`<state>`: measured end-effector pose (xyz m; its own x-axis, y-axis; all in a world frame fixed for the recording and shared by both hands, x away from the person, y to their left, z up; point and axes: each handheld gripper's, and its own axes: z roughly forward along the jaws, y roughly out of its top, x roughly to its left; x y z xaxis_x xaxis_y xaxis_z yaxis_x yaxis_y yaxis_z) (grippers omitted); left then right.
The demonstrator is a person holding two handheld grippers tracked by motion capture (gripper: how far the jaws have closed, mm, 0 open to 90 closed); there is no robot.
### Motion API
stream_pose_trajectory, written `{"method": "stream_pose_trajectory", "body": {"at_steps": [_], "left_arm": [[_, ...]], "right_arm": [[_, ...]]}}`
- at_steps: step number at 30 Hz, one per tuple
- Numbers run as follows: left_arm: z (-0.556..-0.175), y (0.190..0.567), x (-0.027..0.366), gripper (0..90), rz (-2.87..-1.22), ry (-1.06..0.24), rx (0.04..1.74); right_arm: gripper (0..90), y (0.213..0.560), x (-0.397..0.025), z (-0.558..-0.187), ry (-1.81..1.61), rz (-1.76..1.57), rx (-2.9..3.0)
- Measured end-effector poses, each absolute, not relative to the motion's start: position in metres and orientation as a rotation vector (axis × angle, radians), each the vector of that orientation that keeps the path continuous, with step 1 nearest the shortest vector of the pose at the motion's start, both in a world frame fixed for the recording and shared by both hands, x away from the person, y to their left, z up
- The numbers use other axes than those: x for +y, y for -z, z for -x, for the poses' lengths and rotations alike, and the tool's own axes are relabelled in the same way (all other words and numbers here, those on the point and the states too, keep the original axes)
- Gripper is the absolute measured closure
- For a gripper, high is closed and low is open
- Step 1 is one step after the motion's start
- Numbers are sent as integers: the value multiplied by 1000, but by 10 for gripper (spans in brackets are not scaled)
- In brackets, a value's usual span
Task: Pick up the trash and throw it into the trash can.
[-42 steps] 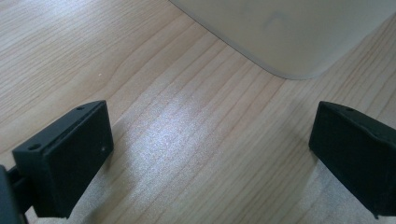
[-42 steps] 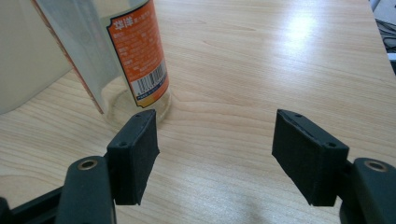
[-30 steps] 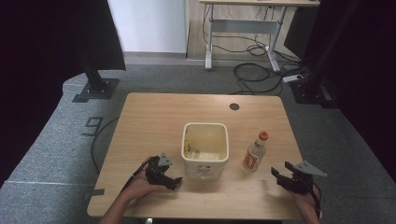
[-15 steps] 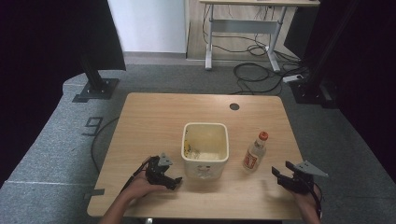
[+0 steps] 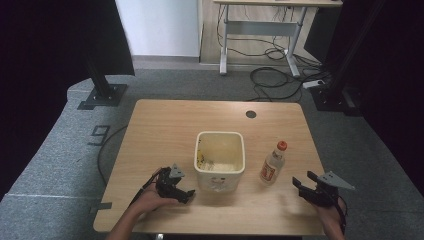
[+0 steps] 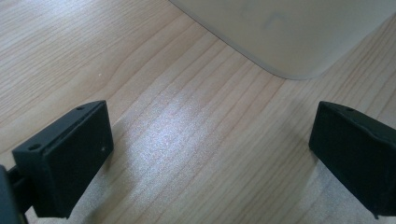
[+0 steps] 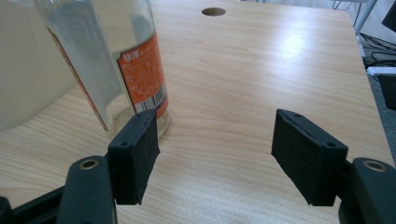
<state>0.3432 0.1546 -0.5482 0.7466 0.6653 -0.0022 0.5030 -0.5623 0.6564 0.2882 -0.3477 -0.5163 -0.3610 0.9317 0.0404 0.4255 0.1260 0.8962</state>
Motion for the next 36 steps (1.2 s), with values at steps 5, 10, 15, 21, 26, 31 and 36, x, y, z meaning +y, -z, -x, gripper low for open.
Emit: {"method": "stream_pose_trajectory", "body": {"at_steps": [5, 10, 15, 21, 26, 31, 36], "left_arm": [[-343, 548, 155, 0, -2292, -324, 874], [-343, 548, 155, 0, -2292, -324, 873], [-343, 548, 155, 0, -2292, -325, 872], [-344, 548, 154, 0, -2290, -323, 869], [-344, 548, 154, 0, -2290, -322, 868], [-344, 548, 154, 0, -2291, -322, 866], [-344, 548, 154, 0, -2293, -322, 865]], "right_arm": [[315, 506, -347, -284, -1230, -1282, 1844], [315, 498, -348, -280, -1257, -1272, 1826], [315, 492, -349, -279, -1282, -1271, 1809], [315, 487, -346, -280, -1302, -1267, 1792], [316, 479, -339, -281, -1336, -1242, 1790], [313, 474, -334, -282, -1375, -1230, 1797], [312, 470, -327, -283, -1380, -1206, 1812]]}}
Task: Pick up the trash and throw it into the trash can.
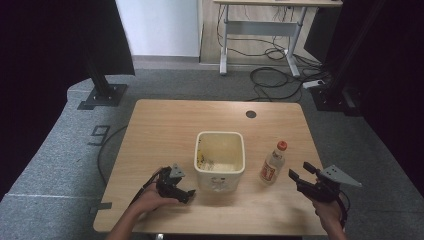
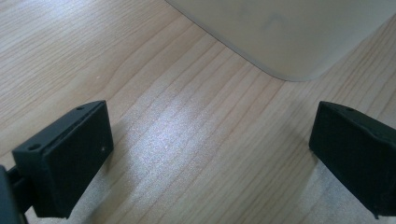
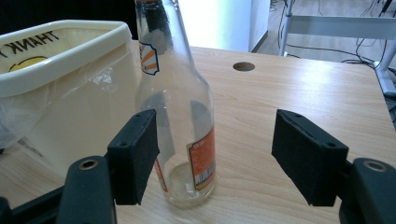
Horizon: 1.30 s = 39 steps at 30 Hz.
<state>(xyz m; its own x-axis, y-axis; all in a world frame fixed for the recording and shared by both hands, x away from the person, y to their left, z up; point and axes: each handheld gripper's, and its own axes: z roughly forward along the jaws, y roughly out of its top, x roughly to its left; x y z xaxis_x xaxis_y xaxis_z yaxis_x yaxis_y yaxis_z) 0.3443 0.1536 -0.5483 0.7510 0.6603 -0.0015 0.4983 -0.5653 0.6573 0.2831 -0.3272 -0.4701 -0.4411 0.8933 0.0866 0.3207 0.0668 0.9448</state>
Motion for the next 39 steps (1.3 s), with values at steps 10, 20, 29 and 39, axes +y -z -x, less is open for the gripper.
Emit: {"method": "stream_pose_trajectory", "body": {"at_steps": [10, 20, 29, 39], "left_arm": [[-344, 548, 153, 0, -2293, -323, 866], [-345, 548, 153, 0, -2294, -322, 864], [-345, 548, 153, 0, -2295, -320, 861], [-345, 548, 153, 0, -2295, -320, 860]], "right_arm": [[312, 467, -318, -290, -1382, -1186, 1825], [313, 466, -307, -301, -1395, -1168, 1841], [313, 468, -297, -309, -1389, -1182, 1845], [313, 468, -288, -317, -1398, -1173, 1848]]}}
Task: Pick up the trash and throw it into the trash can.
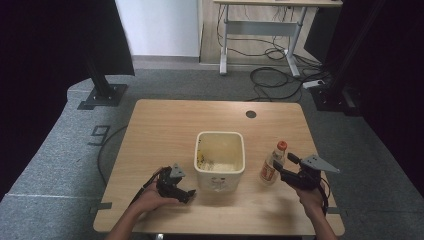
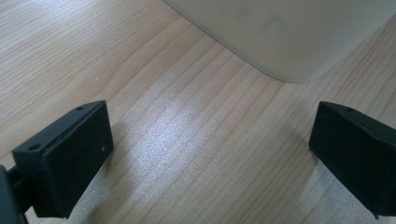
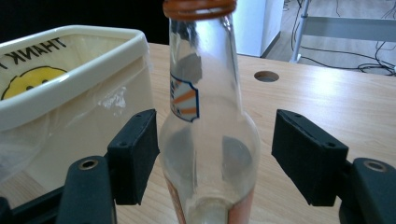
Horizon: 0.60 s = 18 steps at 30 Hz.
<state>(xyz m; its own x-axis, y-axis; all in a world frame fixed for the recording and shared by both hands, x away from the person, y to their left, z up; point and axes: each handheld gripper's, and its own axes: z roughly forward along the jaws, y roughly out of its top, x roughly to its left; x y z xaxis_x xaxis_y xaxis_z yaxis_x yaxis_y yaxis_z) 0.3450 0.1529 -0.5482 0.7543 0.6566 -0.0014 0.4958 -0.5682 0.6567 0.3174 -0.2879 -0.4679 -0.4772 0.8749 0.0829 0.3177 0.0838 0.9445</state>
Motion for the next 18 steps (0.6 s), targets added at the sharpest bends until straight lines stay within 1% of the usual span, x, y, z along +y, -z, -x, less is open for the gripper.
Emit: {"method": "stream_pose_trajectory", "body": {"at_steps": [11, 14, 15, 16, 17, 18], "left_arm": [[-345, 548, 153, 0, -2296, -321, 860], [-345, 548, 153, 0, -2295, -321, 860], [-345, 548, 153, 0, -2295, -320, 860], [-345, 548, 153, 0, -2295, -320, 860], [-345, 548, 153, 0, -2295, -320, 860], [-345, 548, 153, 0, -2295, -321, 860]], "right_arm": [[318, 463, -278, -330, -1418, -1158, 1835], [331, 463, -273, -334, -1414, -1152, 1836], [352, 463, -273, -334, -1410, -1150, 1829], [352, 463, -273, -334, -1410, -1150, 1829], [435, 464, -272, -335, -1411, -1142, 1819], [468, 464, -273, -335, -1403, -1143, 1815]]}}
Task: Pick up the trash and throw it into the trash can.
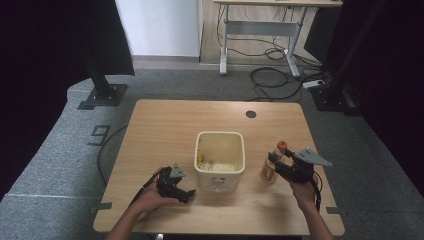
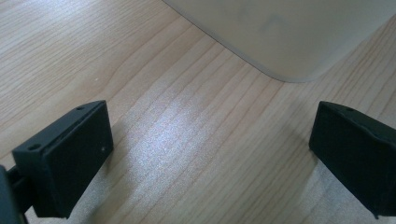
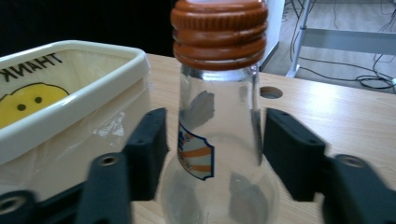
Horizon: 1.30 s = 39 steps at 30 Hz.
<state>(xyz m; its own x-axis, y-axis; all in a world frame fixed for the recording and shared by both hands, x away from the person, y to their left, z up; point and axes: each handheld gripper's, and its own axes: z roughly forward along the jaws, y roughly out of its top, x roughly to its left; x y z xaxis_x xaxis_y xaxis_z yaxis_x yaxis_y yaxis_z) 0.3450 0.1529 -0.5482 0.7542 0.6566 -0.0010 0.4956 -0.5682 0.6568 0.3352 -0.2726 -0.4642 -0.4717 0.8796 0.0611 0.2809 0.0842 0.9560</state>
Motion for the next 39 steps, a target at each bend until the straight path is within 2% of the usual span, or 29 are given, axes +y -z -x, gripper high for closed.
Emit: {"method": "stream_pose_trajectory", "body": {"at_steps": [11, 39], "left_arm": [[-345, 548, 153, 0, -2296, -321, 860], [-345, 548, 153, 0, -2294, -323, 865]], "right_arm": [[523, 458, -272, -332, -1381, -1142, 1818], [531, 407, -269, -308, -1520, -1025, 1742]]}}
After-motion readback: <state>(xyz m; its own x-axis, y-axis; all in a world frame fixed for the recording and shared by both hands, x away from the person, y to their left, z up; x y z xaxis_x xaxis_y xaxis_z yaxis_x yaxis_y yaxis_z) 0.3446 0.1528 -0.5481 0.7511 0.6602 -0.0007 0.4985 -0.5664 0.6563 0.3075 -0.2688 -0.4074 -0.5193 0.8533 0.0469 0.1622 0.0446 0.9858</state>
